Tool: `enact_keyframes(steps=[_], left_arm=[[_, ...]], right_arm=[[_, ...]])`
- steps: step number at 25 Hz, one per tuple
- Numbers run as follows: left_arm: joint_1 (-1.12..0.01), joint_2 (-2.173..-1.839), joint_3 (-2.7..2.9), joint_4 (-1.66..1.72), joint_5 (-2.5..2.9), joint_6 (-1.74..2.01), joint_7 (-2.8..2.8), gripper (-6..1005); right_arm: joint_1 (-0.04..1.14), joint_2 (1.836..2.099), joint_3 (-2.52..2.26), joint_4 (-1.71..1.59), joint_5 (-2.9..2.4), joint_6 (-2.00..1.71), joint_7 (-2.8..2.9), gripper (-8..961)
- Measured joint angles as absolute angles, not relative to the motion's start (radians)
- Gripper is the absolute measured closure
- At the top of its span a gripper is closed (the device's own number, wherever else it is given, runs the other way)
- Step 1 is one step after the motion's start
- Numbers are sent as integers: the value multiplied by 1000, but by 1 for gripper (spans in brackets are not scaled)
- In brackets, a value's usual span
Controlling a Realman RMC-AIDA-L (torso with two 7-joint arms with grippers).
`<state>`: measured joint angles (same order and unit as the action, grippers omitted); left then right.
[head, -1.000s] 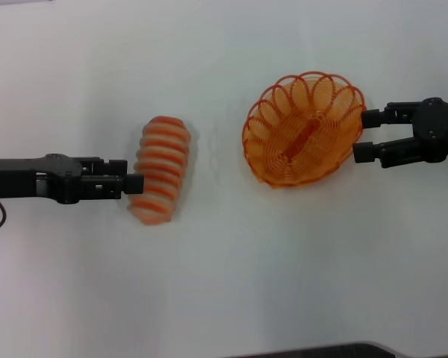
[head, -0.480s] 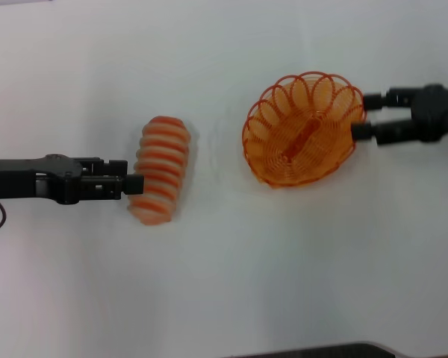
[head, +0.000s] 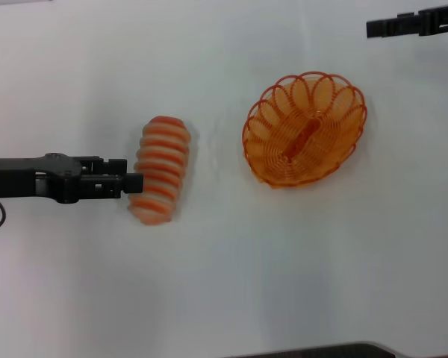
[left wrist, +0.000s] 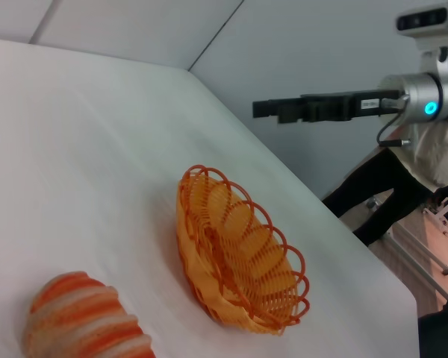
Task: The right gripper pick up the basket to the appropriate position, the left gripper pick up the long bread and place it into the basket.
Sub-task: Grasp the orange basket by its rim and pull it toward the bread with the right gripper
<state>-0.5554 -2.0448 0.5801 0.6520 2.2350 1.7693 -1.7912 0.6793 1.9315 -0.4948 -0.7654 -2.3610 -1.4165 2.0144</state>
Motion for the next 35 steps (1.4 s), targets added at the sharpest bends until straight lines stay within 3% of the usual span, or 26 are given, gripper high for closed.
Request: enact_keyframes(steps=[7,25,31,33,35], left_arm=[[-552,-2046,580,651,2234,1765,-1790,278],[-543,-2054,580,646,2233,1764,-1778,279],[-540,-2056,580,646,2233,1761,-1778,280],[-540,-2056,580,646,2233,1761,-1778,280],[-540,-2056,580,646,2233,1761,-1778,280]], right_arm=[[784,1952,-534,-772,-2596,-1397,2129,12],[832,1965,-733,-651,-2638,-1304,2196,14],[833,1966,-738,-645,-2639,-1302,2193,164],[830,1965,-740,-645,-2640,-1303,2193,416],[827,1963,-741,-639,-2640,-1303,2193,461]])
